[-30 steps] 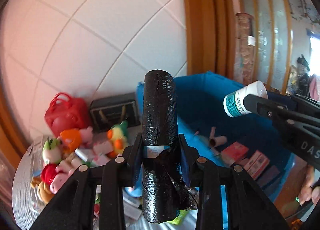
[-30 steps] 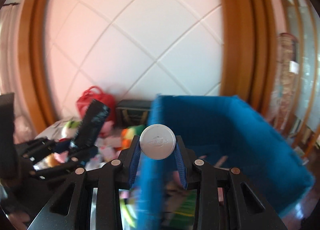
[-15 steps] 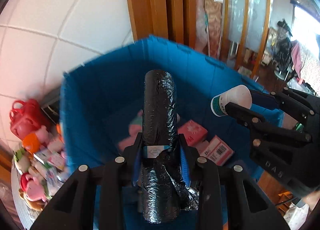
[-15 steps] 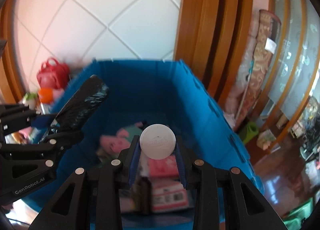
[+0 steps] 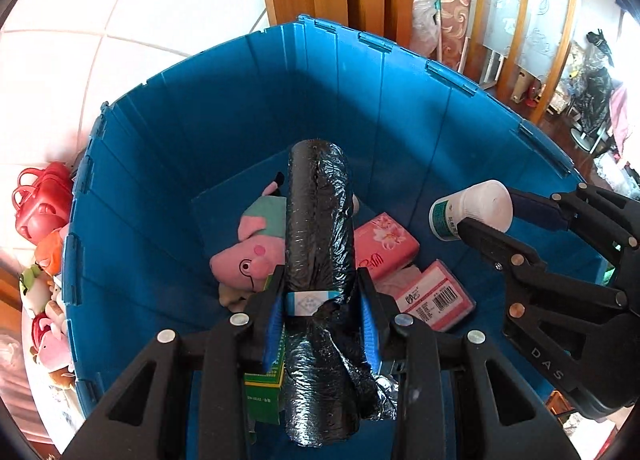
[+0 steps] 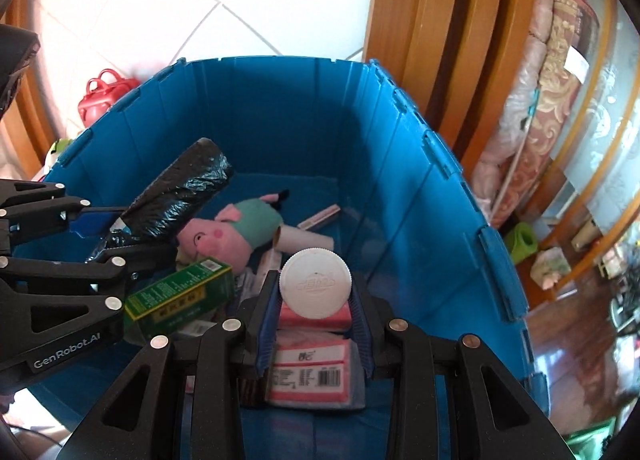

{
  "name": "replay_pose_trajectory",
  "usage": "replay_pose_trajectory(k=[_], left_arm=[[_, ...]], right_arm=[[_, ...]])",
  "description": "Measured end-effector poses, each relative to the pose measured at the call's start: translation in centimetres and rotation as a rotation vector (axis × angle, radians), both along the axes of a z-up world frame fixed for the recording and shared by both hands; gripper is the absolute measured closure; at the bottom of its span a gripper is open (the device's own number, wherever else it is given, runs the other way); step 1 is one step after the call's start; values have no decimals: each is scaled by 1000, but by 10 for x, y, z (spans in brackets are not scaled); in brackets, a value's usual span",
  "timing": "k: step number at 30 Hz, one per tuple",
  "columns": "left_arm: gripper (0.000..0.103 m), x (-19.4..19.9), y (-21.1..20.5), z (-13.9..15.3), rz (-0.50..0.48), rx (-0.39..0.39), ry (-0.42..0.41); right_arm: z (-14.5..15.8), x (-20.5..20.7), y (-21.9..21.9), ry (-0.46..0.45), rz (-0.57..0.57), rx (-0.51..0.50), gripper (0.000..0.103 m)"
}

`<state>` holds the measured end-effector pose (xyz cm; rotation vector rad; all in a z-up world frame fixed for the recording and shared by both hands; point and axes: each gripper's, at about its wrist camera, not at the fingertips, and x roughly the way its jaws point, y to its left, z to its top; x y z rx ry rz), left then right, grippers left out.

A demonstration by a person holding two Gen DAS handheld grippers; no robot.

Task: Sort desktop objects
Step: 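Carry both items over the blue crate and open both tools to drop them, then return both tools from the crate to the pile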

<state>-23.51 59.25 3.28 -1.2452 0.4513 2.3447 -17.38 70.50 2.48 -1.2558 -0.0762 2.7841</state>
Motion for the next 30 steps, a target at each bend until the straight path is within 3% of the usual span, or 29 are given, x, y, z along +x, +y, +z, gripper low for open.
replay_pose_trajectory(k=[5,9,10,11,13,15,17,24,27,30], left_arm=[[67,-9,1,2,51,-17,6],[35,-10,-3,12,77,-33,62],[34,-9,-5,15,81,-35,78],[32,-7,-7,19,86,-39,95],[32,-5,-14,26,94,-33,114],[32,0,-25,36,104,0,133],[32,7,-39,46,88,54,145],[32,45,-114,87,94,236,284],[32,56,-154,93,152,251,359],[32,56,-197,87,207,213,378]], right_arm=[[-3,-4,5,3,1,-7,70],[-1,-4,7,13,-15,29,63],[1,-4,6,15,-16,43,50],[2,-4,5,16,-19,53,30],[5,-2,4,26,-10,61,12],[10,4,0,43,4,60,10],[16,9,-3,63,17,50,0],[50,32,-40,192,66,-9,0],[65,37,-65,248,95,-57,0],[77,39,-101,290,130,-93,0]])
